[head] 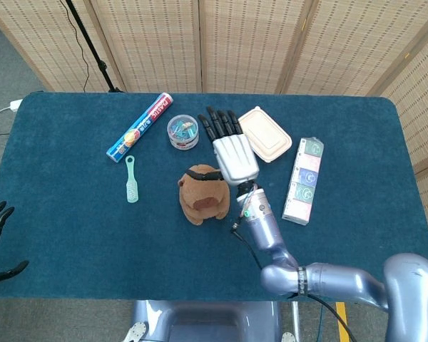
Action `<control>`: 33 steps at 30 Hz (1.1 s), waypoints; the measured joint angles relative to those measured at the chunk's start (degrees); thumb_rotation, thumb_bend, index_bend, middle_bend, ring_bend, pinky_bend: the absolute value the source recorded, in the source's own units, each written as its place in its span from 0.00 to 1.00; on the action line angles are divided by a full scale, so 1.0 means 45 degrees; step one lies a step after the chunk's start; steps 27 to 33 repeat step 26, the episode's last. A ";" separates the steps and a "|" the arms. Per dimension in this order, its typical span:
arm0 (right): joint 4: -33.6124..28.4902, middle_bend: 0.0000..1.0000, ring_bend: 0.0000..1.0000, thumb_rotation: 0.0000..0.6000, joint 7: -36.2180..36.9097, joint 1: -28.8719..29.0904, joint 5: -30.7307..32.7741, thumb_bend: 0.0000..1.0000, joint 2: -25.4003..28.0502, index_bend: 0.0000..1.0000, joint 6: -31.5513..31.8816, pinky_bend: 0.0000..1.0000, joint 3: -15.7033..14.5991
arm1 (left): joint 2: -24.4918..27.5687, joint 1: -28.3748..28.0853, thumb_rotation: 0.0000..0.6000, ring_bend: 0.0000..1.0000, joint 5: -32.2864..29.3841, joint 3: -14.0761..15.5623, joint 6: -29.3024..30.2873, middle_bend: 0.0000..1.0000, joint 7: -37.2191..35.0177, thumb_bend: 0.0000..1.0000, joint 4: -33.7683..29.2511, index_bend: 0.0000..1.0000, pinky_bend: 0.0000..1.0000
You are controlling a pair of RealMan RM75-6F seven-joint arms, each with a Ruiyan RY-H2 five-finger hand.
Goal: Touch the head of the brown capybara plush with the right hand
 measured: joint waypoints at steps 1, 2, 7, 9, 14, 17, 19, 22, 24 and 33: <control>-0.0223 0.00 0.00 0.29 0.0015 -0.0216 -0.0072 0.00 0.0301 0.00 0.0079 0.00 -0.0075 | -0.0013 0.0002 1.00 0.00 0.0011 0.0004 0.0004 0.00 0.0032 0.00 0.0004 0.00 0.00; -0.0419 0.00 0.00 0.29 0.0048 -0.0441 -0.0154 0.00 0.0589 0.00 0.0155 0.00 -0.0168 | -0.0021 0.0000 1.00 0.00 0.0021 0.0006 0.0003 0.00 0.0064 0.00 0.0003 0.00 0.00; -0.1207 0.00 0.00 0.29 0.0566 -0.1733 -0.0848 0.00 0.1927 0.00 0.0561 0.00 -0.1028 | -0.0056 -0.0018 1.00 0.00 0.0083 0.0031 -0.0032 0.00 0.0244 0.00 -0.0038 0.00 0.00; -0.1375 0.00 0.00 0.30 0.0906 -0.2236 -0.1216 0.00 0.2349 0.00 0.0706 0.00 -0.1475 | -0.0073 -0.0020 1.00 0.00 0.0099 0.0041 -0.0041 0.00 0.0303 0.00 -0.0048 0.00 0.00; -0.1481 0.00 0.00 0.32 0.1621 -0.3471 -0.2174 0.00 0.3156 0.00 0.1134 0.00 -0.2698 | -0.0095 -0.0003 1.00 0.00 0.0211 0.0085 0.0014 0.00 0.0362 0.00 -0.0044 0.00 0.00; -0.1347 0.00 0.00 0.33 0.1980 -0.4407 -0.2871 0.00 0.3695 0.00 0.1511 0.00 -0.3682 | -0.0096 0.0032 1.00 0.00 0.0271 0.0111 0.0099 0.00 0.0312 0.00 -0.0014 0.00 0.00; -0.1180 0.00 0.00 0.33 0.2039 -0.5081 -0.3303 0.00 0.4086 0.00 0.1847 0.00 -0.4358 | -0.0099 0.0046 1.00 0.00 0.0287 0.0120 0.0123 0.00 0.0286 0.00 0.0002 0.00 0.00; -0.0883 0.00 0.00 0.33 0.2473 -0.6034 -0.3797 0.00 0.4406 0.00 0.2501 0.00 -0.4978 | -0.0111 0.0050 1.00 0.00 0.0336 0.0144 0.0132 0.00 0.0298 0.00 0.0011 0.00 0.00; -0.0494 0.00 0.00 0.33 0.3235 -0.6560 -0.4081 0.00 0.4491 0.00 0.2871 0.00 -0.5260 | -0.0126 0.0049 1.00 0.00 0.0380 0.0166 0.0129 0.00 0.0345 0.00 0.0014 0.00 0.00; 0.0007 0.00 0.00 0.33 0.4043 -0.6991 -0.4323 0.00 0.4526 0.00 0.3150 0.00 -0.5462 | -0.0137 0.0049 1.00 0.00 0.0410 0.0183 0.0128 0.00 0.0379 0.00 0.0013 0.00 0.00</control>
